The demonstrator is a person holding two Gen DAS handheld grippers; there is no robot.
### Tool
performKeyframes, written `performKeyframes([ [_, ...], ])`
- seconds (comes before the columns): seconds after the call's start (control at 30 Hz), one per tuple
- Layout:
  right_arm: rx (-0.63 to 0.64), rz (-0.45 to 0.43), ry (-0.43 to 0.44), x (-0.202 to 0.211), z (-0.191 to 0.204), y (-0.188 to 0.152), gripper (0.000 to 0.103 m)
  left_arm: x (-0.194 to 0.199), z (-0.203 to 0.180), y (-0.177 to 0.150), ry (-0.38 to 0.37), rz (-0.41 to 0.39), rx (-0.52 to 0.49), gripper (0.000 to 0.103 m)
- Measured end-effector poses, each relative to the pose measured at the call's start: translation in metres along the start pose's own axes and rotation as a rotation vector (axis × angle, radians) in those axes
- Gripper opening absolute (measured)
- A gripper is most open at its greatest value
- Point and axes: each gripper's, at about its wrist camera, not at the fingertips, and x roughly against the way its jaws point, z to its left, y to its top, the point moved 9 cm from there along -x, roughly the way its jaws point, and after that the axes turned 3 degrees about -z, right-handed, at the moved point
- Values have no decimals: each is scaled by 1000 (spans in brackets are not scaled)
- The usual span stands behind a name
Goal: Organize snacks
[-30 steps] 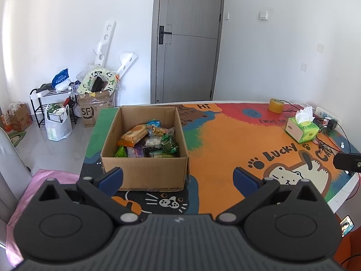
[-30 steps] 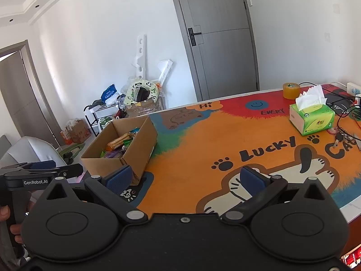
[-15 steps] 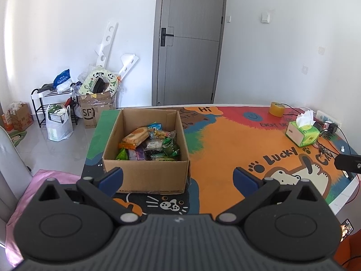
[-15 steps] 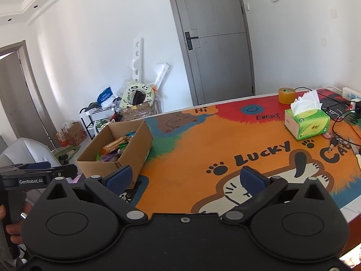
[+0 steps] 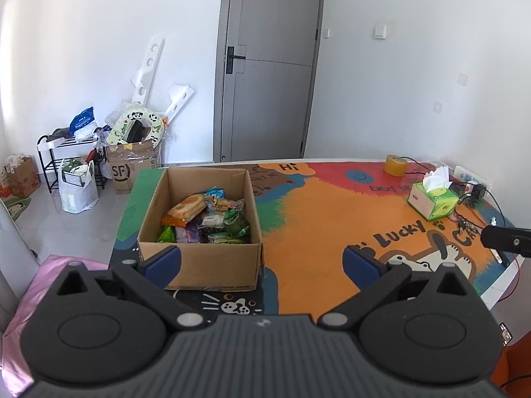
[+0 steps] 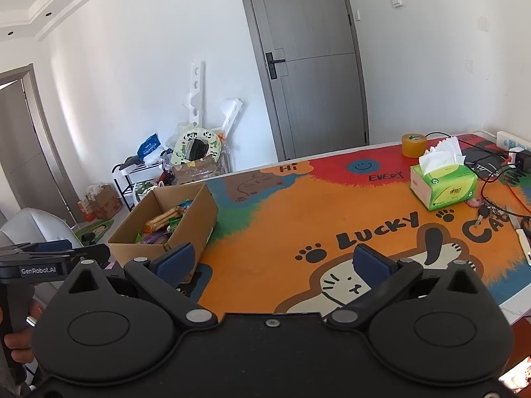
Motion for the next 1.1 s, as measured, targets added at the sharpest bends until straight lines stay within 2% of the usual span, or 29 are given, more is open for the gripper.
performKeyframes([
  [1.1,1,-13,1,0,-1,1,103,2,-7,5,-3,-14,-22,103],
])
